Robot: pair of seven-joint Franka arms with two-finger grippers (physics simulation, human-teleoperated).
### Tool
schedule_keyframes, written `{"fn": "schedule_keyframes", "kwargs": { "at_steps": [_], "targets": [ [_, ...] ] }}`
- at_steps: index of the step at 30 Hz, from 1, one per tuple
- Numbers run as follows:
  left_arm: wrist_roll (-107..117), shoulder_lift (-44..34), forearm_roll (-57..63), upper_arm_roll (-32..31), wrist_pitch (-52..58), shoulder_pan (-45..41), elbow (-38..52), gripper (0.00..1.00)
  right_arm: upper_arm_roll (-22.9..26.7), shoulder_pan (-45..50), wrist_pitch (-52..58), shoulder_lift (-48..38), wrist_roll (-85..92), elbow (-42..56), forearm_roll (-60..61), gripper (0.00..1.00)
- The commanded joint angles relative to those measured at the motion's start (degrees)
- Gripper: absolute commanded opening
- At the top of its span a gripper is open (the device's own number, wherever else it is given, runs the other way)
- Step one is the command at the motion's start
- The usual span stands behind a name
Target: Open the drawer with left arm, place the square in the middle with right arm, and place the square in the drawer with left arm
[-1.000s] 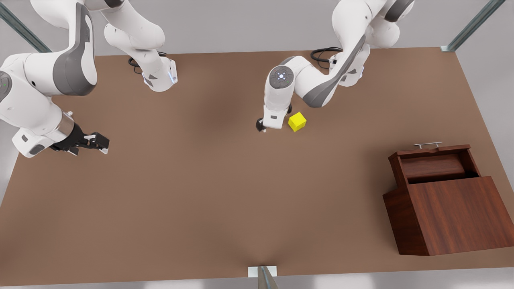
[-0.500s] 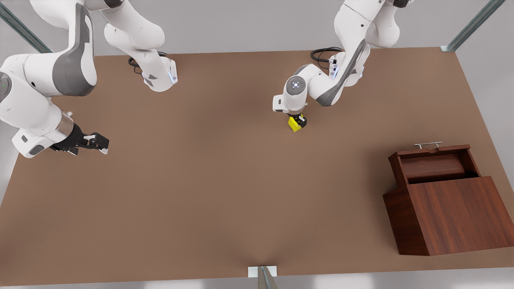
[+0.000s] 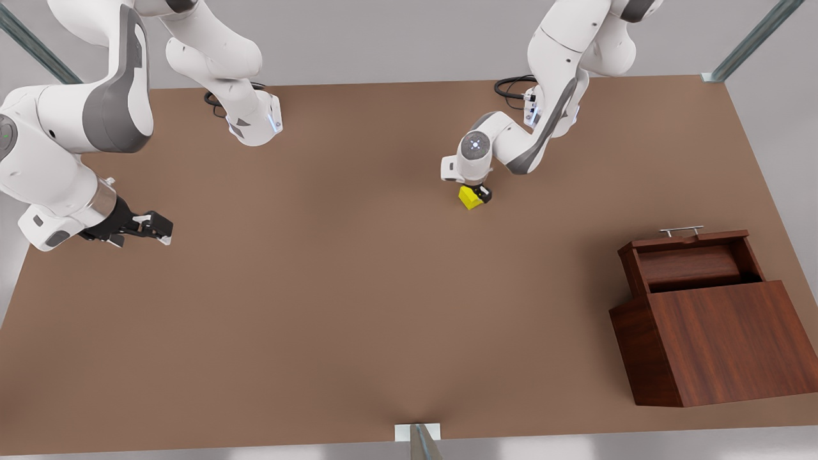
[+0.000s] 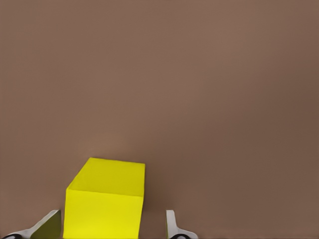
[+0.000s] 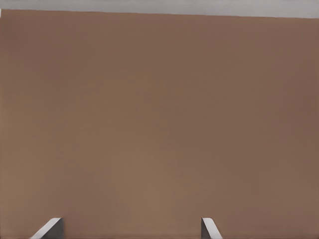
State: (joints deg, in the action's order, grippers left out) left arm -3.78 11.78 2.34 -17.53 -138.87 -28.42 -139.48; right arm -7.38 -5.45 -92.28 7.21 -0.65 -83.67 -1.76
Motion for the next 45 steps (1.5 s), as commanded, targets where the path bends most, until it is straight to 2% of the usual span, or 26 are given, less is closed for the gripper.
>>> {"fn": "schedule_keyframes", "kwargs": {
  "at_steps": [1,13,17,18,26,32,34,37,40,42,45],
  "targets": [
    [0.00,0.00,0.21,0.04,0.00,0.12,-0.01,1.00,0.00,0.00,0.00,0.00,-0.05,0.00,0.00,1.00],
    [0.00,4.04,1.09,1.18,-4.66,0.21,-0.10,1.00,0.00,0.00,-0.09,0.26,0.03,-0.09,0.00,1.00],
    [0.00,4.92,1.18,1.27,-5.01,0.12,-0.10,0.69,0.00,0.00,-0.09,0.26,0.03,0.00,0.00,1.00],
    [0.00,5.01,1.18,1.88,-5.01,0.12,-0.01,0.67,0.00,0.00,-0.09,0.26,0.03,-0.09,0.00,1.00],
    [0.62,5.80,1.09,1.97,-5.01,-0.06,0.08,0.67,0.00,0.09,-0.53,0.35,0.03,-0.09,0.00,1.00],
    [1.14,4.75,0.39,3.03,-4.83,0.91,0.43,0.71,0.00,0.09,-0.53,0.35,0.03,-0.09,0.00,1.00],
    [2.29,1.67,-1.19,4.17,-2.47,1.09,1.57,0.71,0.00,0.09,-0.53,0.26,0.03,-0.09,0.00,1.00],
    [6.68,-6.24,-1.54,7.86,11.07,3.54,6.32,0.71,0.00,0.09,-0.44,0.26,0.03,-0.09,0.00,1.00],
    [4.40,-7.47,0.03,7.95,34.88,13.03,23.45,0.71,0.00,0.09,-0.53,0.35,0.03,-0.17,0.00,1.00],
    [-2.45,-7.03,1.00,8.03,40.95,19.18,30.83,0.71,0.00,0.09,-0.53,0.35,0.03,-0.09,0.00,1.00],
    [-20.02,-2.20,2.05,8.47,42.10,30.70,41.12,0.71,0.00,0.09,-0.53,0.35,0.03,-0.17,0.00,1.00]
  ]
}}
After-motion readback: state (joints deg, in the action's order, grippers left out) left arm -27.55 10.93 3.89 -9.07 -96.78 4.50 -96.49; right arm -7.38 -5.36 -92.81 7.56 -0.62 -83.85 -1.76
